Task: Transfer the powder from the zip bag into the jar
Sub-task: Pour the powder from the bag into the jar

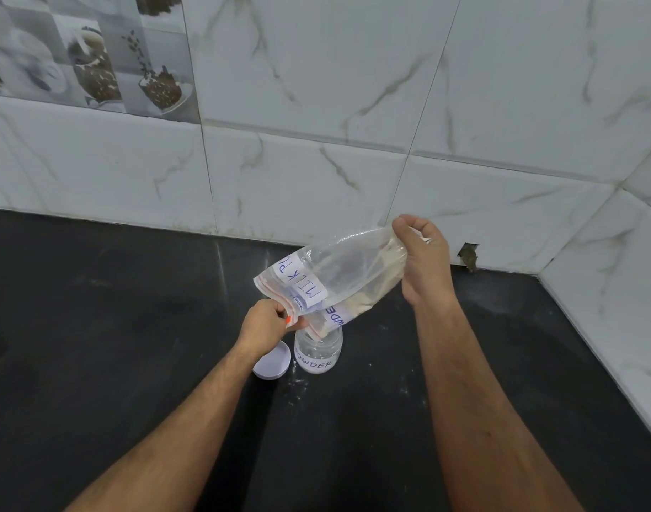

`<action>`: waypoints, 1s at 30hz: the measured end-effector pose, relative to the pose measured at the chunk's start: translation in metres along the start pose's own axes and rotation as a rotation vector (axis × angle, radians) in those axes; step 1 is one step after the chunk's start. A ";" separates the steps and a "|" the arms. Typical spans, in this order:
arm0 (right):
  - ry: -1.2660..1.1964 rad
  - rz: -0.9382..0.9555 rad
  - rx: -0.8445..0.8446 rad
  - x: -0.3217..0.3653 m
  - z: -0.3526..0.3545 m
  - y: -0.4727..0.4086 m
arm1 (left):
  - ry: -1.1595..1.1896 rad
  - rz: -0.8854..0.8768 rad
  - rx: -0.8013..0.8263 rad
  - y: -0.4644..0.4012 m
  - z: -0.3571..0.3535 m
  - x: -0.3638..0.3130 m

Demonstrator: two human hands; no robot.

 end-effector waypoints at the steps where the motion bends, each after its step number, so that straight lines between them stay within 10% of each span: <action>1: 0.006 0.005 0.004 0.001 -0.002 0.001 | 0.015 0.001 0.010 -0.001 0.000 0.002; 30: 0.060 -0.018 0.180 -0.006 -0.013 0.019 | 0.225 0.026 0.032 0.004 -0.019 0.009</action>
Point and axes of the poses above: each hand's wrist, its own y-axis away from the middle knuckle, its own z-axis out of the back of the hand, x = y × z, the point moved 5 cm from there along -y, towards the middle knuckle, and after that the axes turned 1 degree about x, right-handed, at the moved point
